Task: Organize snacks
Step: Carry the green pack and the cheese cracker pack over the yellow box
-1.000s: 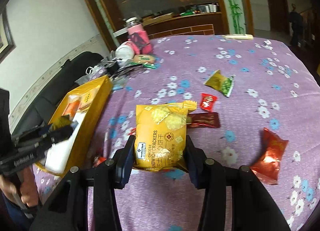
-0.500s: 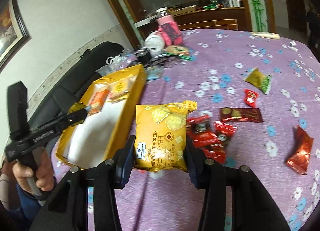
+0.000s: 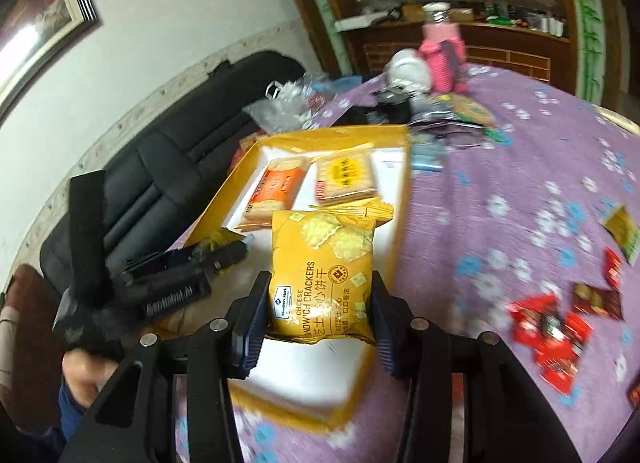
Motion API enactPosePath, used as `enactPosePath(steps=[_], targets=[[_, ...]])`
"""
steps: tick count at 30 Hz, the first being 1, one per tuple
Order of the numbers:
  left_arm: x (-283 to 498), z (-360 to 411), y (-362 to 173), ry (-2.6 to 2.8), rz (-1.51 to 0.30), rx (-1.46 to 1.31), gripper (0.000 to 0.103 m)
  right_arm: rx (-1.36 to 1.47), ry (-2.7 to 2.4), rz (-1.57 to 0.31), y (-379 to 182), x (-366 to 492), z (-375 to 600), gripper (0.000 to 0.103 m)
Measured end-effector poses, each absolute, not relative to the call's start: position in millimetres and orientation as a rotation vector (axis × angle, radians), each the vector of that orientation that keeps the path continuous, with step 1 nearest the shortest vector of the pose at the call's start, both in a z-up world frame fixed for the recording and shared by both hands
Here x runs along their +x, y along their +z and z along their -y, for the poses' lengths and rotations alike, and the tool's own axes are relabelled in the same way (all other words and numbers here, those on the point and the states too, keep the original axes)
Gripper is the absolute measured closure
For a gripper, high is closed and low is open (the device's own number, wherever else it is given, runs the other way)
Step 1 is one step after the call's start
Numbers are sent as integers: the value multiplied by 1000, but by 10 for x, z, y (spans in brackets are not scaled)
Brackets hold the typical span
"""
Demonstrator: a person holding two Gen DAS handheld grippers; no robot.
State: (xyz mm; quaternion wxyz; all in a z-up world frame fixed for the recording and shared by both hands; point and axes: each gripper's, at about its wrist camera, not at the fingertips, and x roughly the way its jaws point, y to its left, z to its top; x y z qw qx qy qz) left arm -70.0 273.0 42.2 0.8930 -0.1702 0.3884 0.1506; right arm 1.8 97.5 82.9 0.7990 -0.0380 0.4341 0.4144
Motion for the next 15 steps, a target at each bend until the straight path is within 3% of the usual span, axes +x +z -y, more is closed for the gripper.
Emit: enactPosePath(steps=[15], targets=[[-621,-2756,232,364,-856,-285,55,-147,813,-1040,331,353,-1553,58]])
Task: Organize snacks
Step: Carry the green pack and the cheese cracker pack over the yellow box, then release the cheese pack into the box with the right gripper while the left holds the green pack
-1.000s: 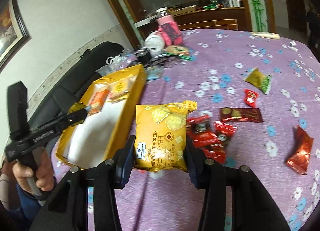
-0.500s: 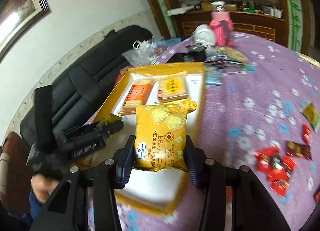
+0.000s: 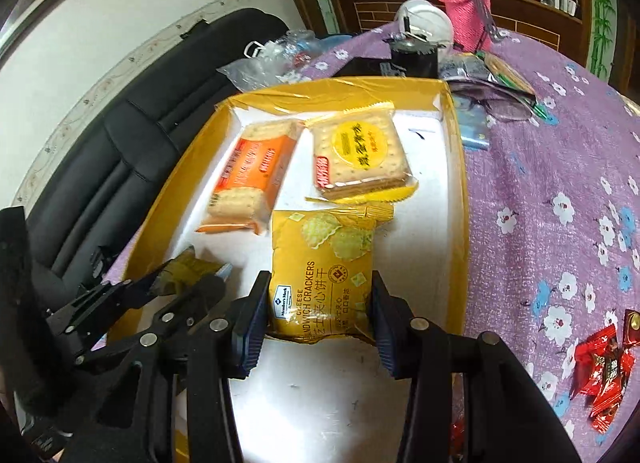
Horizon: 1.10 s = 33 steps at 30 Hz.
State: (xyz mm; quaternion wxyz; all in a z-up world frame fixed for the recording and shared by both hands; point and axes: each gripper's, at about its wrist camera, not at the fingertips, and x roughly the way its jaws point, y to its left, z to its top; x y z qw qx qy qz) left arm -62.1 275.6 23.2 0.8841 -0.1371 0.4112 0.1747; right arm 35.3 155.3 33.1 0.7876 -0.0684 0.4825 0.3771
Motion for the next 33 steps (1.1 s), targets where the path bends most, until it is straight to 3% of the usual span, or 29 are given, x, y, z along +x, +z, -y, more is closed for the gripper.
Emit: enactPosePath(steps=[33], targets=[[-654,-2719,198,353,-873,-258,52,-197,843,-996,328,254,-1601,56]])
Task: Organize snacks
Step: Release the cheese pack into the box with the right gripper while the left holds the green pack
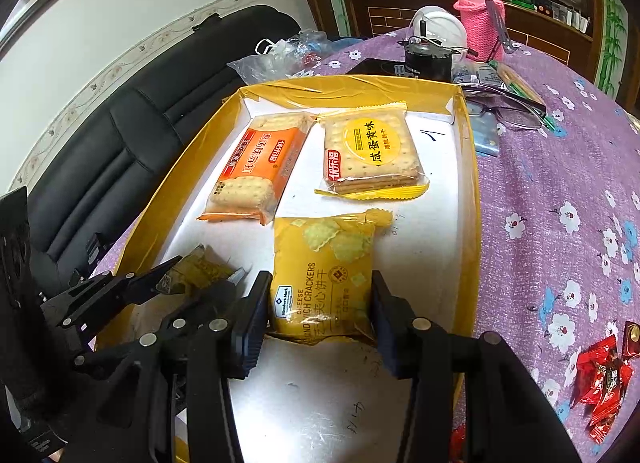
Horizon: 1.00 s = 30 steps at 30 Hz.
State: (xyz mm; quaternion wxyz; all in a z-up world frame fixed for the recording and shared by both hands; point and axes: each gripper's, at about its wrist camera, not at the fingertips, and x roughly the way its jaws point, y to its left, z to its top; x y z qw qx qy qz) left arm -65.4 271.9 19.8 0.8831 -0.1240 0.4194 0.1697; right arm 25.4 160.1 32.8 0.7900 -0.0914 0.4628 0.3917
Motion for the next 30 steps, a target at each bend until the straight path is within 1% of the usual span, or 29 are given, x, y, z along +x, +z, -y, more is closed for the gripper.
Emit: enactPosePath(steps=[16,23,30], targets=[[-654,-2698,206,347,-864,-250,49,-180,857,-967,394,235,-1565,56],[-650,-2699,202,347,-867,-249,47,-155,849,-951,506,225,-1464,56],[-645,-2699,207,337,-865,-260,43,-103,846,-963,696,188,-1156,55]])
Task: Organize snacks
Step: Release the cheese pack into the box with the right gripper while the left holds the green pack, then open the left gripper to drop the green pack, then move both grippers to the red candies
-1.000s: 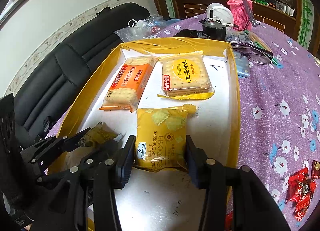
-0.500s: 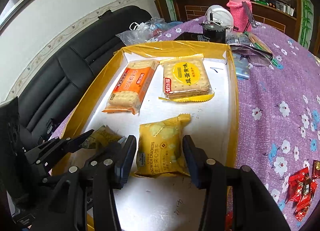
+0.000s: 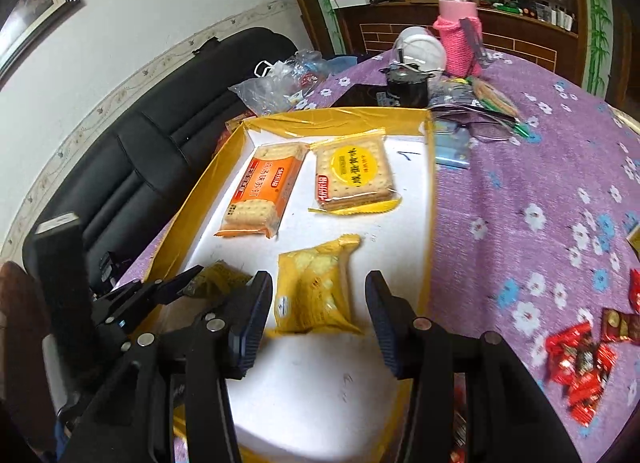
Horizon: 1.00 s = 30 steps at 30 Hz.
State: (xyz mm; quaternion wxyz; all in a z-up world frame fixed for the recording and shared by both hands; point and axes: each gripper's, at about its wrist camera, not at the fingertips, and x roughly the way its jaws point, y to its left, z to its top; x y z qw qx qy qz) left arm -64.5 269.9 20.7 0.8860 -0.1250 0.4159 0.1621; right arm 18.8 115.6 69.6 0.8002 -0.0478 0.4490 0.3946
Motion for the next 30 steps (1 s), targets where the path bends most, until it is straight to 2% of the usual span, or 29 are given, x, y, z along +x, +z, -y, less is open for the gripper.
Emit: enactPosePath(steps=[3,5,6,7,15,24,30], targets=[[-641,-2680,226,333,-857,-252,39,-72,843,-965,782,172,-946,55],[-662,-2655,262,371,-837,-228,26,-61,844,-957,846,147,-790,55],[-681,-2650,294,386,-819,-225,16,-61,841,-947,870,132,-714,55],[-698,-2651,321,385,-800,-228,11,-65,831,-934,898,116,-613,55],[-722,-2600,436,369,-779,-274,11,2,682,-906,904,317,278,54],[-633,-1916,711,132,-795,-249,12,184,520,-926,699,707,988,55],[-481,-1109,681,-127,-885,-131,33,244,482,-951,639,775,1164,55]])
